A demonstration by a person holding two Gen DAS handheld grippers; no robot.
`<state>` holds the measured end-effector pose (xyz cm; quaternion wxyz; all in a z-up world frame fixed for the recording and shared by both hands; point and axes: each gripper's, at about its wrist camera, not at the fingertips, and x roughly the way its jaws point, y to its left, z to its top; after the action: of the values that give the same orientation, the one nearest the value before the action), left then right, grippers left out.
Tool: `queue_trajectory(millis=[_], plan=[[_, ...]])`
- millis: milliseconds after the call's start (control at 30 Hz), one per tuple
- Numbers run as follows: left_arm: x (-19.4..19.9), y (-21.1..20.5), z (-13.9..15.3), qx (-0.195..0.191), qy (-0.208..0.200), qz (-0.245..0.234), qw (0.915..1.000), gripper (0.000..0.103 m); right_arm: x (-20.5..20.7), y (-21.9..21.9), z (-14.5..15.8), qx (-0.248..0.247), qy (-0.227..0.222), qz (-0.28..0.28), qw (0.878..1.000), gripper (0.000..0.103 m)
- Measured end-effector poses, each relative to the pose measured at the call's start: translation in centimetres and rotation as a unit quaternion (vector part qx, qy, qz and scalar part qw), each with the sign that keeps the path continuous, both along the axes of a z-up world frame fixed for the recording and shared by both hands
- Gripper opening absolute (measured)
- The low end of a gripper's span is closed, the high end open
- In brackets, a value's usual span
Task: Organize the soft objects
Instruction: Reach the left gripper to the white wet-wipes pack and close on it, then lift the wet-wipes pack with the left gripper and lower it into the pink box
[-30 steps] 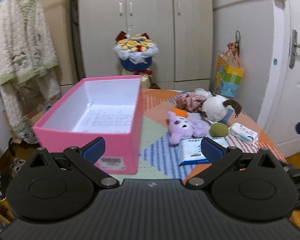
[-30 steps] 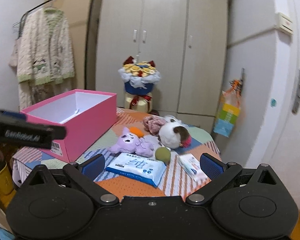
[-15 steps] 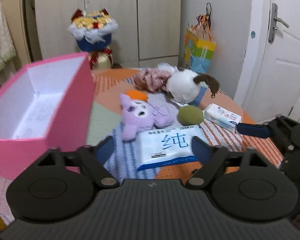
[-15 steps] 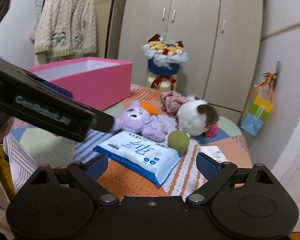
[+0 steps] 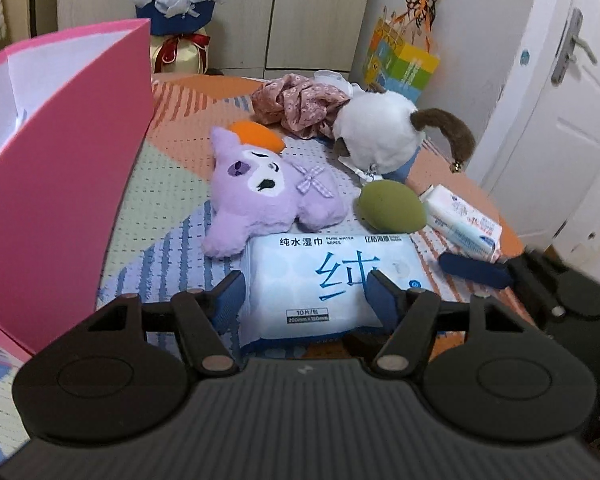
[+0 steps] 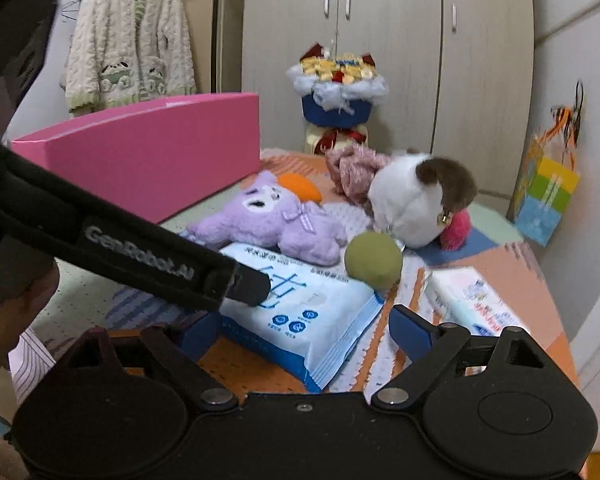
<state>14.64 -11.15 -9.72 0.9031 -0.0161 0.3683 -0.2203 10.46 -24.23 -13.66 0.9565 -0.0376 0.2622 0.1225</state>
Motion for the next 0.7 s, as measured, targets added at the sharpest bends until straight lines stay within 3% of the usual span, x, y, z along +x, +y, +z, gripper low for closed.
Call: queue_trajectory(millis=[133, 367, 567, 700], plan=[[0.2, 0.4, -0.5, -0.014, 0.004, 0.004, 0.9999, 0.068, 0.6, -0.8, -0.2, 0.043, 0.025, 0.0, 0.999, 0.092], [0.0, 0.5, -0.5, -0.02, 0.007, -0.013, 0.9997, 0.061, -0.4, 0.9, -0.8, 0.021, 0.005, 0.009, 1.0, 0.074], [-0.9, 0.1, 0.1, -0.016, 0.007, -0.023, 0.9996, 0.06, -0.7, 1.2, -0.6, 0.029, 0.0, -0.008, 1.0, 0.07], [-0.9, 0.9, 0.3, -0.034, 0.03, -0.029, 0.9985, 0.062, -1.1, 1.5, -0.1, 0.029, 0.004, -0.014, 0.999, 0.067]])
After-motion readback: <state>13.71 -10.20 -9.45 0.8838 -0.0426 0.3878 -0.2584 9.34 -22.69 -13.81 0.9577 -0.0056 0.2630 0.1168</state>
